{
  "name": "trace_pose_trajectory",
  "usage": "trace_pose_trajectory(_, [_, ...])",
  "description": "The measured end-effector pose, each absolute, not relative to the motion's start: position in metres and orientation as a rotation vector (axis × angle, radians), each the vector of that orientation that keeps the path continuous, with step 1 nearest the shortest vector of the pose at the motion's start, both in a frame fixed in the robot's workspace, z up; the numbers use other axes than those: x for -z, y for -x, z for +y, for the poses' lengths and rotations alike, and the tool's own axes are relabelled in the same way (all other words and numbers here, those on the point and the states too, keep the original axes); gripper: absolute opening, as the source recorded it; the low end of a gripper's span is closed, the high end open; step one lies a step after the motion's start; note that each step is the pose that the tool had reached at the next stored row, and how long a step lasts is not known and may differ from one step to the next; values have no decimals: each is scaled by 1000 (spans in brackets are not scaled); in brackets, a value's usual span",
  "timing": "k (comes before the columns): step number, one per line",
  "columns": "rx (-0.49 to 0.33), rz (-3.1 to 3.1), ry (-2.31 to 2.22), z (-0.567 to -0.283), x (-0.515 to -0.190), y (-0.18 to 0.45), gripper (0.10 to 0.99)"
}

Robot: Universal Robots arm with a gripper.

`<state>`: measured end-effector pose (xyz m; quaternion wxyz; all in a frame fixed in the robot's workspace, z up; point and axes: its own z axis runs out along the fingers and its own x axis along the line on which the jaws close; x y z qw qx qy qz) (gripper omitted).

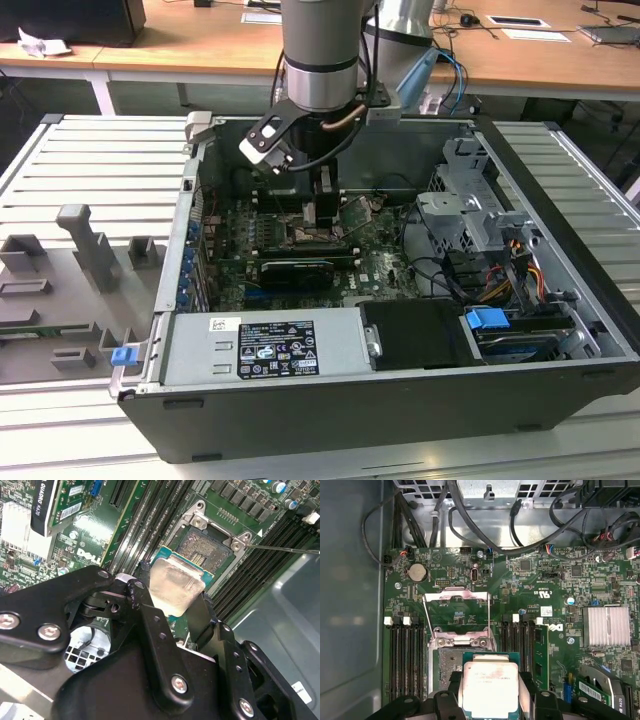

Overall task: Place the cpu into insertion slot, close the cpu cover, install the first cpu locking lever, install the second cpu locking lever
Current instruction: 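Place the cpu into insertion slot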

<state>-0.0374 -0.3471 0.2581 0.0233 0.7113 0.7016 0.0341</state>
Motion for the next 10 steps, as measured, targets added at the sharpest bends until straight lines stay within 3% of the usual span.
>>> trace_pose_trajectory(10, [-106, 2172, -2202, -347, -250, 37, 529])
